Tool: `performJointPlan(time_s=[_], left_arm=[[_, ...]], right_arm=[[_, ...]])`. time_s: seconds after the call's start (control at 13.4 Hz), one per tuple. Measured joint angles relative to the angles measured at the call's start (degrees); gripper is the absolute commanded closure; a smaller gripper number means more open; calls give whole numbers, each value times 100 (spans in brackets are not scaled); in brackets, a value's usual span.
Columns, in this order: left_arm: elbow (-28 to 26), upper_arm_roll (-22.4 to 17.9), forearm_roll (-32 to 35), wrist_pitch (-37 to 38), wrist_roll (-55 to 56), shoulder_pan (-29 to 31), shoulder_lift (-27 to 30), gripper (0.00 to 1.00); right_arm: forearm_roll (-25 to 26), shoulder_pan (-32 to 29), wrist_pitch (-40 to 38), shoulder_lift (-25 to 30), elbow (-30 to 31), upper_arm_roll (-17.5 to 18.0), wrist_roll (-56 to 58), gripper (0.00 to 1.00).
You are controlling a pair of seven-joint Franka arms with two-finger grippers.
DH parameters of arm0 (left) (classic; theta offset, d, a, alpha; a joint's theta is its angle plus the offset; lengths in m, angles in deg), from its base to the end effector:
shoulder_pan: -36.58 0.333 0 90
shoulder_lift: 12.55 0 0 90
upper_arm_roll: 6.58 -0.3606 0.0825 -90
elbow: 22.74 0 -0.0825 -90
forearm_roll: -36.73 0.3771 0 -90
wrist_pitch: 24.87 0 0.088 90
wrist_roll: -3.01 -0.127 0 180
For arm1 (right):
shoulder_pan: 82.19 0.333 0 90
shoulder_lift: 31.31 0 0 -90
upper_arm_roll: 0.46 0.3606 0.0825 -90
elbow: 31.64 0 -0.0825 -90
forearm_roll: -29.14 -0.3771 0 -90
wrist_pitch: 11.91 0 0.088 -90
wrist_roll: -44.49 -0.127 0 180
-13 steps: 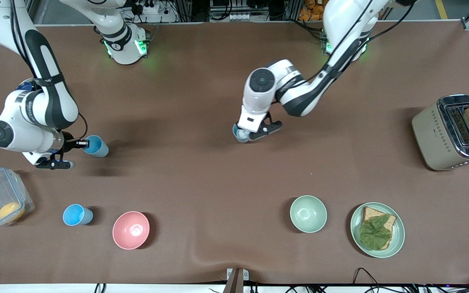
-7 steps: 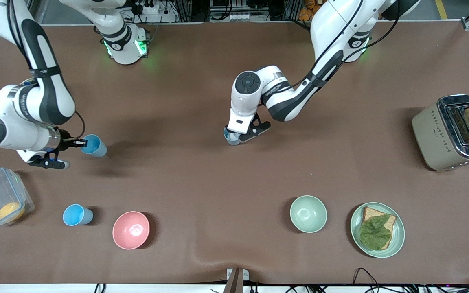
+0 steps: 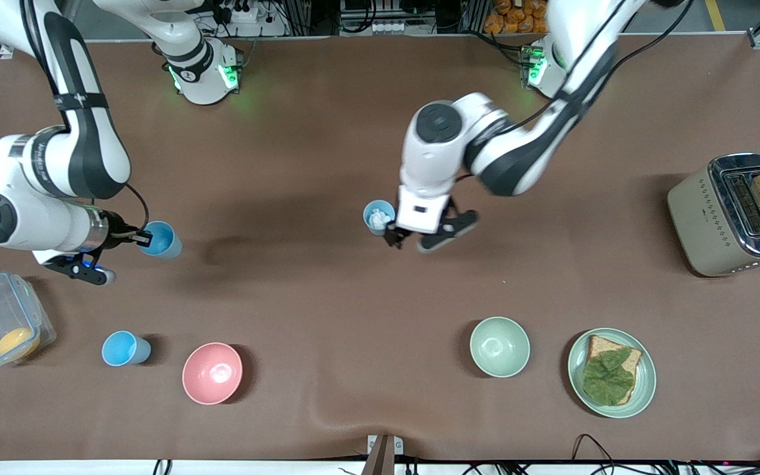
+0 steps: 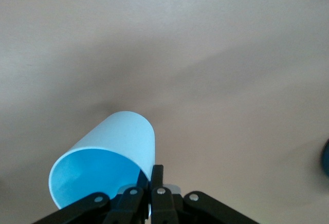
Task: Stack blue cups with both arms
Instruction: 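Move the held cup over the tissue cup while the left gripper withdraws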
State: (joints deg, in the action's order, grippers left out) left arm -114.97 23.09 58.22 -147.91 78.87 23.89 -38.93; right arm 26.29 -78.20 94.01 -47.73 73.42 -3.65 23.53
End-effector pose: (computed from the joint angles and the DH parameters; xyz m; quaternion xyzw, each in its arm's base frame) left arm 0.5656 -0.4144 0.4254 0.9693 0.2283 0.0844 0.0342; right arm 0.5963 0.0153 0.3833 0.9736 -0.1832 -0.1354 0.0109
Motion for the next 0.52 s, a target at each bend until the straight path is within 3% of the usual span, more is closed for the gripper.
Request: performJointPlan(time_s=[0.22, 0.52], left_arm=[[-15, 4, -1, 475, -1782, 939, 603, 0], [-18, 10, -248, 553, -3414, 1801, 812, 0]], right_arm=[[-630, 364, -139, -11, -127, 18, -669, 100], [-1268, 1352, -258, -28, -496, 44, -2049, 100]])
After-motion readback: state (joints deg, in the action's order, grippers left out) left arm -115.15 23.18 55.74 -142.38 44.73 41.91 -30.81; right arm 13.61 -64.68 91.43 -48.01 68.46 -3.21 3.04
